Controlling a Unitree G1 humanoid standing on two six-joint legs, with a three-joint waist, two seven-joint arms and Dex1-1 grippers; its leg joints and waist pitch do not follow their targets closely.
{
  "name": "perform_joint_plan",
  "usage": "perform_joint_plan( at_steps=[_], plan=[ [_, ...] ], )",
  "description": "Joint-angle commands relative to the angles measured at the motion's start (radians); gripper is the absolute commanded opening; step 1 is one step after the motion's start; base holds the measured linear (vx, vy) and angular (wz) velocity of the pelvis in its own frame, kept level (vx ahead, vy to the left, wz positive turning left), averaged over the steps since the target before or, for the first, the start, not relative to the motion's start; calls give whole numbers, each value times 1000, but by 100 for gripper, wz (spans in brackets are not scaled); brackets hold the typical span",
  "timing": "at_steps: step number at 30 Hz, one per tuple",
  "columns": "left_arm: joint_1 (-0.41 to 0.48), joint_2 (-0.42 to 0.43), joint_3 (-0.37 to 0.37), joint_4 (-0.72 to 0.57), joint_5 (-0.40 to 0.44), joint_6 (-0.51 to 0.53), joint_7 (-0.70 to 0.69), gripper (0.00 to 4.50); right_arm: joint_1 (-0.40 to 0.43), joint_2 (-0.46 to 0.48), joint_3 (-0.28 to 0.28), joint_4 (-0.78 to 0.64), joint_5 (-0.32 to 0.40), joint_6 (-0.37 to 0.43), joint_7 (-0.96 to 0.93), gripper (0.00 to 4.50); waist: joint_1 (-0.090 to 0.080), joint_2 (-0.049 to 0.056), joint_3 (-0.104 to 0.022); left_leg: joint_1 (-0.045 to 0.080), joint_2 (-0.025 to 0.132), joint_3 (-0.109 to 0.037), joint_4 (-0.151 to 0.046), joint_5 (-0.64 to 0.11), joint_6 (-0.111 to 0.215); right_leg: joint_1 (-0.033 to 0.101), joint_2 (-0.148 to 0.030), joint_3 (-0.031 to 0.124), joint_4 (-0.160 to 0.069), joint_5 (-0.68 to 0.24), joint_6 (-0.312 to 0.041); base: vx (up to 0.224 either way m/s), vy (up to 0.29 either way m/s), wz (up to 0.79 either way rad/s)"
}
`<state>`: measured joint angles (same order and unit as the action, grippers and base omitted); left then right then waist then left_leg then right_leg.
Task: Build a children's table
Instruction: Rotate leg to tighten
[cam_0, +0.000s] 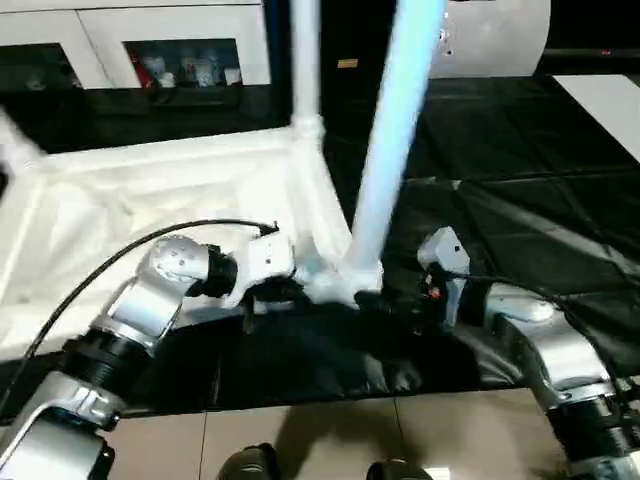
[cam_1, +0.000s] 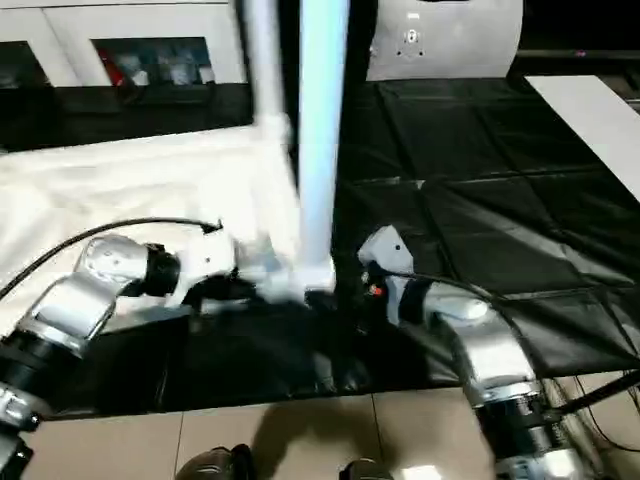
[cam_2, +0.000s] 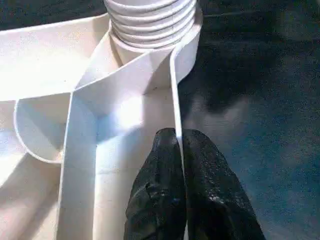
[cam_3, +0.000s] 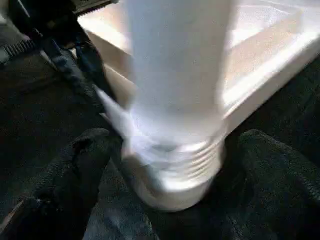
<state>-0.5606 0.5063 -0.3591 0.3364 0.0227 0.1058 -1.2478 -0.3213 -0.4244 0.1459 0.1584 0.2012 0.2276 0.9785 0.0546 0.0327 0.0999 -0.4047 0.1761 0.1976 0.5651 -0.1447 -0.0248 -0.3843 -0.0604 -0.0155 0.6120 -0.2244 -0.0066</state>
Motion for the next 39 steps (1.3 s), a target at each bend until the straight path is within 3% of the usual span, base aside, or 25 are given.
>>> perform_joint_plan(
  at_steps=[1,5,9,12,19,20,28,31,33,34,35,37,39],
  plan=[
    [-26,7,-48,-1,4,-45,-70,0,-25,-16,8,-24,9,-16,50,445,-6,-1,-71,41,56,-21,-52,-184,63,29,-69,32,-64,-3,-260,0,0,0],
    [-41,9,-67,24,7,-88,-112,0,-42,-63,62,-14,2,-24,160,445,2,-2,-70,40,58,-21,-51,-185,66,29,-73,33,-64,-21,-264,0,0,0],
    [-46,7,-68,34,7,-98,-123,0,-62,-58,76,20,3,-37,184,407,0,-5,-72,38,57,-21,-50,-181,69,30,-72,31,-62,-14,-270,0,0,0],
    [-49,7,-68,43,5,-107,-126,0,-72,-56,81,34,10,-30,204,367,0,-5,-72,38,58,-21,-49,-172,77,30,-72,31,-61,-10,-275,0,0,0],
    [-49,10,-65,56,4,-130,-142,0,-95,-48,86,63,20,-42,237,325,1,-6,-73,38,58,-21,-48,-175,77,30,-72,30,-61,-22,-277,0,0,0],
    [-49,11,-65,59,6,-133,-143,0,-95,-48,89,63,23,-37,246,299,1,-7,-73,38,58,-21,-48,-173,77,30,-72,30,-61,-24,-276,0,0,0],
    [-44,2,-58,56,0,-129,-120,0,-67,-21,90,36,49,-7,242,272,2,-8,-75,37,57,-20,-46,-157,87,30,-73,30,-59,-15,-277,0,0,0],
    [-34,-27,-37,27,-10,-51,-60,0,-39,19,87,5,67,44,194,270,2,-3,-74,39,59,-20,-49,-172,76,29,-73,30,-60,-39,-279,0,0,0],
    [-20,-97,-1,-46,-43,115,43,0,-13,119,83,-20,41,97,19,270,-1,-5,-70,41,60,-21,-54,-194,54,25,-73,32,-62,-75,-278,0,0,0],
    [-18,-116,4,-62,-44,145,73,0,-13,154,78,-25,30,114,-42,270,-4,-5,-68,39,59,-22,-57,-202,47,24,-73,32,-63,-94,-277,0,0,0],
    [-19,-145,9,-76,-36,173,120,0,-20,207,65,-23,17,132,-132,270,-11,-6,-67,42,55,-25,-60,-253,16,20,-75,32,-74,-197,-258,0,0,0],
    [-28,-196,14,-74,-15,208,197,0,-35,286,41,-12,12,157,-246,270,-26,-11,-69,38,54,-30,-64,-273,-9,23,-75,33,-76,-244,-235,0,0,0],
    [-35,-234,16,-70,-1,238,250,0,-47,339,27,-3,6,172,-319,270,-33,-8,-69,36,54,-30,-65,-261,-16,22,-74,33,-75,-230,-227,0,0,0]
  ],
)
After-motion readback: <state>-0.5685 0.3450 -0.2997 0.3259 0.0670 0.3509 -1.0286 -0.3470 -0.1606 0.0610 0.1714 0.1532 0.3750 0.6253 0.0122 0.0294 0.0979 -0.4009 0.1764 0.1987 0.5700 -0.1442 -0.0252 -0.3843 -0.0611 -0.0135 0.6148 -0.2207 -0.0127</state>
